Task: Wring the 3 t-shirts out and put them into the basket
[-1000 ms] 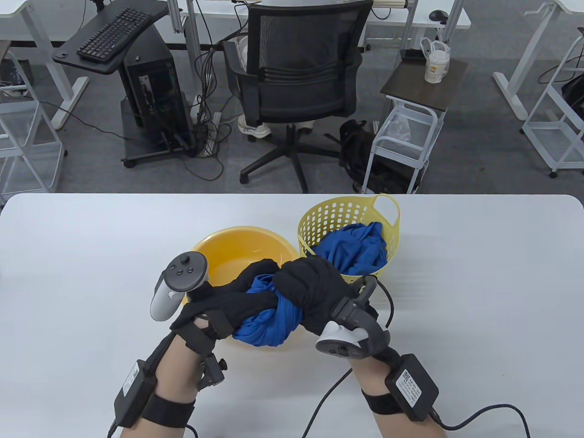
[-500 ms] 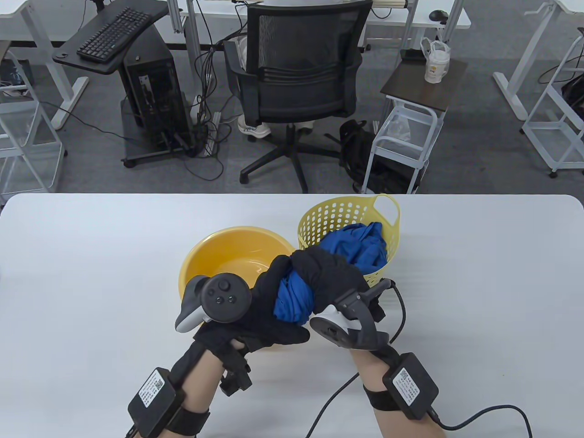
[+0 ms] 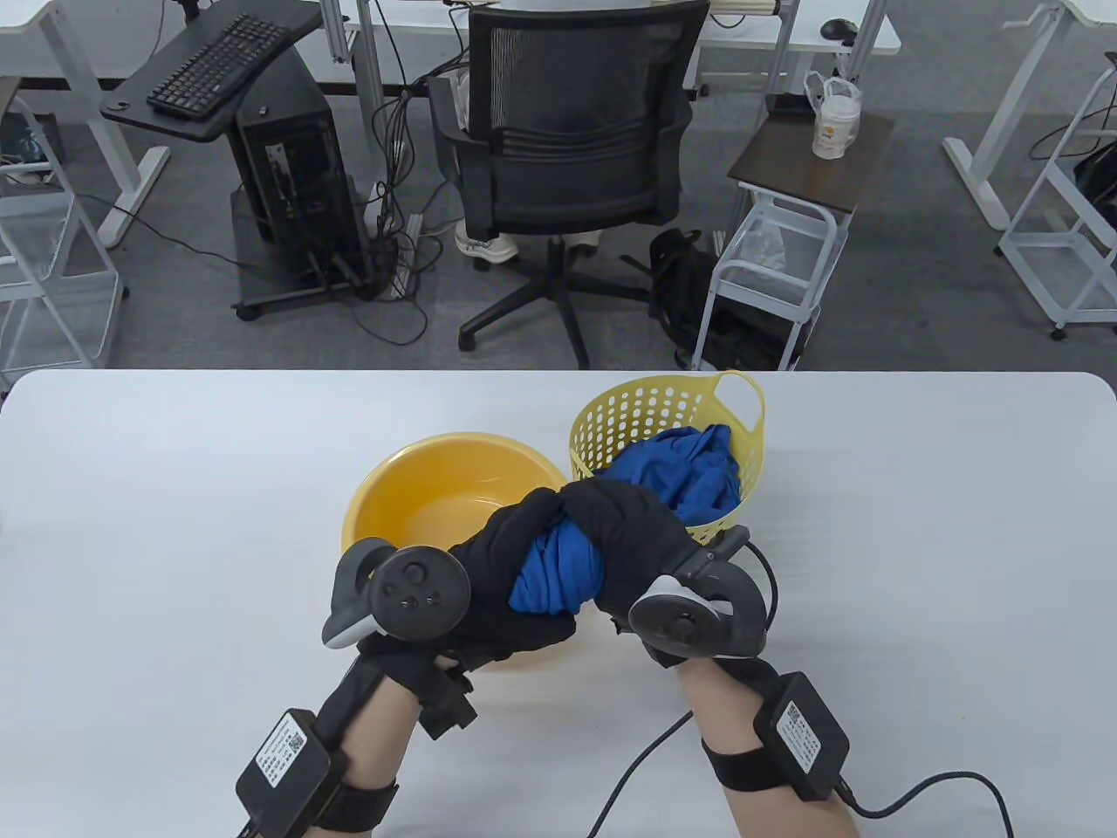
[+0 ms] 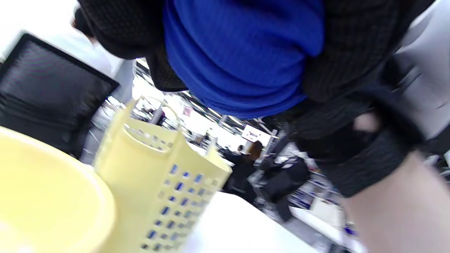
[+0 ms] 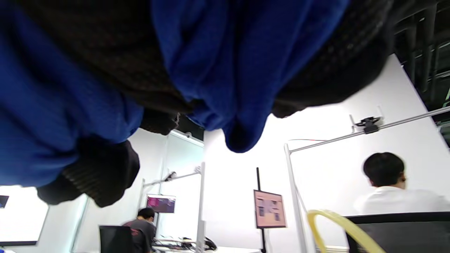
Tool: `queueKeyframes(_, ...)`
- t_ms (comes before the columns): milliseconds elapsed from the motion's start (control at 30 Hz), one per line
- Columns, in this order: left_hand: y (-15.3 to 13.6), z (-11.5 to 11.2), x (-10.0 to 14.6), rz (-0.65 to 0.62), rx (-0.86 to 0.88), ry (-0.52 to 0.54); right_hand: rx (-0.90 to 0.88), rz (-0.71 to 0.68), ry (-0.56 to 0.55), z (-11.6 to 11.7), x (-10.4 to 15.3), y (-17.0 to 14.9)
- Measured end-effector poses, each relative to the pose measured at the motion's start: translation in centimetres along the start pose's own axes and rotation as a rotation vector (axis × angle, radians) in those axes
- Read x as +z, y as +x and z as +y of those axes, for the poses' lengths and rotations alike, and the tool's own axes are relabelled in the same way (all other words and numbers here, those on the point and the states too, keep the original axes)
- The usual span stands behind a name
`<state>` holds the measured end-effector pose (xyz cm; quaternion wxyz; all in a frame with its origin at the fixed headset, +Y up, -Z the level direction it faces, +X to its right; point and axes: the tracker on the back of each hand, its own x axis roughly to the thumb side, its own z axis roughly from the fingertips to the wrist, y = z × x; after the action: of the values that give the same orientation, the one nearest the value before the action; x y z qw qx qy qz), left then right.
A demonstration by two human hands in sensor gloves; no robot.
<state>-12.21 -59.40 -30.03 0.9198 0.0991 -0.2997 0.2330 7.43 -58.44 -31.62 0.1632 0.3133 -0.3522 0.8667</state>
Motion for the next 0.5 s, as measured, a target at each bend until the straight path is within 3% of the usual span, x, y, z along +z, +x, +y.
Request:
queueKeyframes(133,0.2,-1.2,-0.1,0.015,-0.073,0.113,0.272,0.01,0.01,-0.6,-0.3,1.7)
queueKeyframes(267,0.4,-1.2,-0.1,0.051,-0.214,0.183,0.223,0.052,0.053,-0.5,-0.4,1.9)
queueKeyframes(500,0.8,-0.9,0.0,0.05,-0.335,0.183,0.062,0.077,0.123,-0.4,-0.5,1.2)
